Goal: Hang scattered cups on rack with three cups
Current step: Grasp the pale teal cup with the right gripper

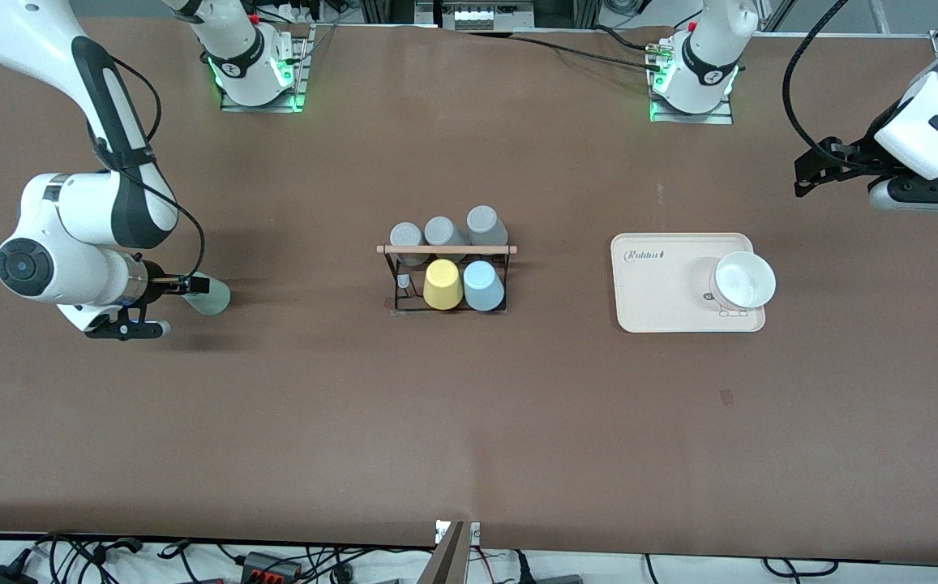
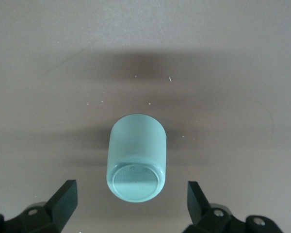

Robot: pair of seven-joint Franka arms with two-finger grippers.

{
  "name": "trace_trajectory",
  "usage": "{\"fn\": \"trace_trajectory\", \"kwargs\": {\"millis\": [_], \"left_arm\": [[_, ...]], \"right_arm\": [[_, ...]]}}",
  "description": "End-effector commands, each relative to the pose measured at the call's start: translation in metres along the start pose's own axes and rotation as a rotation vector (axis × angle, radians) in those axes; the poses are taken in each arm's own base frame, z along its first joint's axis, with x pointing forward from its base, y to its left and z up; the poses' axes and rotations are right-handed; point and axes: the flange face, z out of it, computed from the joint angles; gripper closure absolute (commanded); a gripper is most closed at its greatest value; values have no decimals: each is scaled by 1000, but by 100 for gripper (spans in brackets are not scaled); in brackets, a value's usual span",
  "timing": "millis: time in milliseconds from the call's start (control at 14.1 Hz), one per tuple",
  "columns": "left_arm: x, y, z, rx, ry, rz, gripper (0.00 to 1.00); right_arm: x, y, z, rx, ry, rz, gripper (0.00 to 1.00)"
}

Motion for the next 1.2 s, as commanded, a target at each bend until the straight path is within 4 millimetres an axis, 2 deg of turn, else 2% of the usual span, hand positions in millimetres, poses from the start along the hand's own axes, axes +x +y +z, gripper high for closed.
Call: {"fn": "trace_trajectory", "kwargs": {"millis": [0,495,920,990,1132], "left_arm": [[-3,3,-6,-15,2,22,0],[-1,1,-3,-17,-3,18,0],[0,-3,-3,-19,-3,18,0],[0,-3,-2,-19,-4,18,0],[0,-3,-2,-20,-4,18,0]], "right_arm": [[0,-2,10,-2,-6,25,0],[-2,2,35,0,-51,34,0],[0,-1,44,0,-63,30,0],[0,-1,46,0,-65,30,2],[0,0,48,1,-68,31,19]]}}
